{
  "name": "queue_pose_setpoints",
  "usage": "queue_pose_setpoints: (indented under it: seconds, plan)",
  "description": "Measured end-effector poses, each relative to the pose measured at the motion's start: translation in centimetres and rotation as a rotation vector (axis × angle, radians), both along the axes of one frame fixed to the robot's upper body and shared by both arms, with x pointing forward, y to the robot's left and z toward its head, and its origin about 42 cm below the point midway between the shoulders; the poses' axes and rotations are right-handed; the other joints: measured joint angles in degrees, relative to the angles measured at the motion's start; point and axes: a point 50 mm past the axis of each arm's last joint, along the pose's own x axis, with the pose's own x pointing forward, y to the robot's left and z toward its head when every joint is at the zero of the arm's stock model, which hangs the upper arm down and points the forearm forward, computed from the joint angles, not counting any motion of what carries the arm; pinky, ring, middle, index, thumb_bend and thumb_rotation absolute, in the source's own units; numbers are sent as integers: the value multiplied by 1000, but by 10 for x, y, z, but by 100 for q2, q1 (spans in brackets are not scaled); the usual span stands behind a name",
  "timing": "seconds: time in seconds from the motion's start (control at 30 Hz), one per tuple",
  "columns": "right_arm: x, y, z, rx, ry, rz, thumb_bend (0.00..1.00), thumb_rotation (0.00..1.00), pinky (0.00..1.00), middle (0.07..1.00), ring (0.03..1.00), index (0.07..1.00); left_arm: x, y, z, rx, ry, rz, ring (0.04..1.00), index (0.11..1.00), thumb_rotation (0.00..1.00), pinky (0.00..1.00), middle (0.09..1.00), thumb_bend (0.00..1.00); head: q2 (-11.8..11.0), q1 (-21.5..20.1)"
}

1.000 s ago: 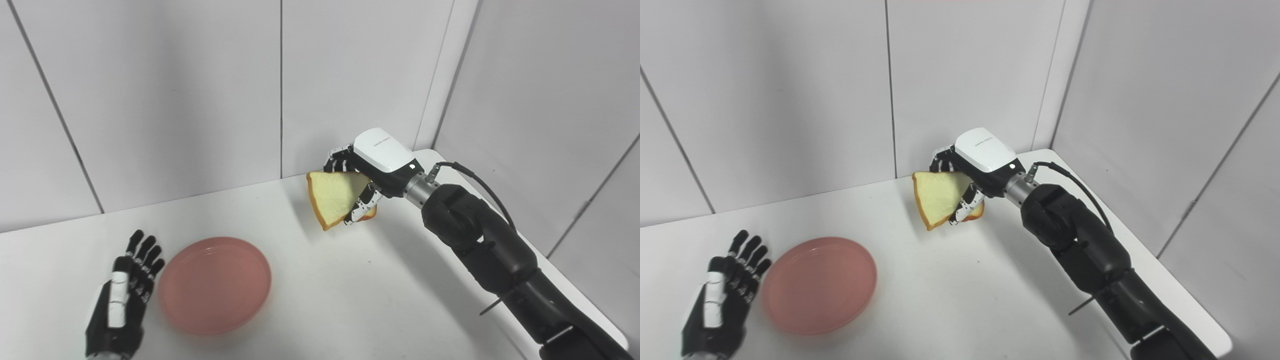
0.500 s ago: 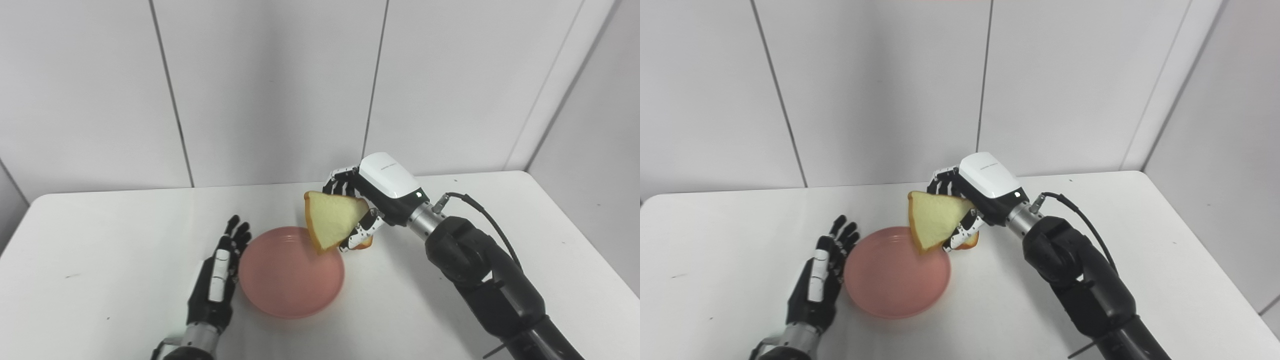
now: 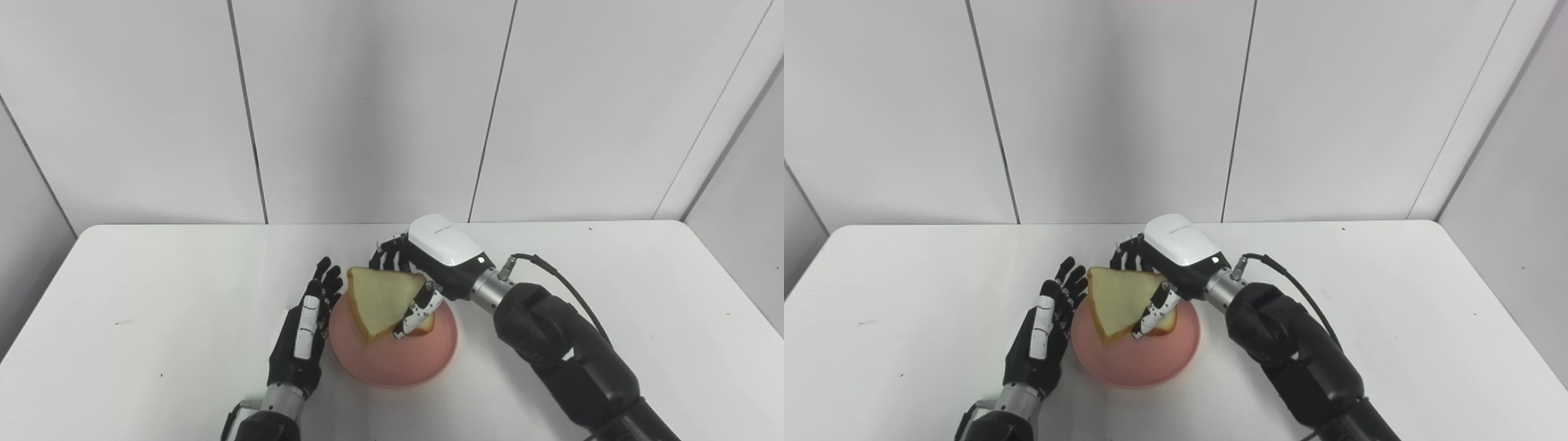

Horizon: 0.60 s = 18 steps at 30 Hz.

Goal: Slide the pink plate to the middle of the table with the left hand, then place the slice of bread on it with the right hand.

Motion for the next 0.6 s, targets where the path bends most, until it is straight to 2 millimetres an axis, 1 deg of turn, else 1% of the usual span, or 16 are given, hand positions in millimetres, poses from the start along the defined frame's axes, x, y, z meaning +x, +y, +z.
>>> queue_pose_setpoints:
  seconds: [0.17,0.27,0.47,0.6]
  plan:
    - [1,4,-14,-52,38,9,527,0,302,443,379,508,0,-5,0,30,-6,2,981,957,947,1000,975,788,35,44]
    - [3,7,-19,-68,57,14,528,0,301,452,384,506,0,-7,0,42,-9,0,986,965,969,1000,981,785,44,53]
    - [8,9,-24,-94,55,18,528,0,270,442,355,506,-1,-10,0,45,-10,-8,991,974,949,1000,987,785,44,62]
    - [8,11,-25,-138,46,28,525,0,276,436,360,518,-1,-11,0,45,-10,-9,998,978,948,1000,990,788,44,53]
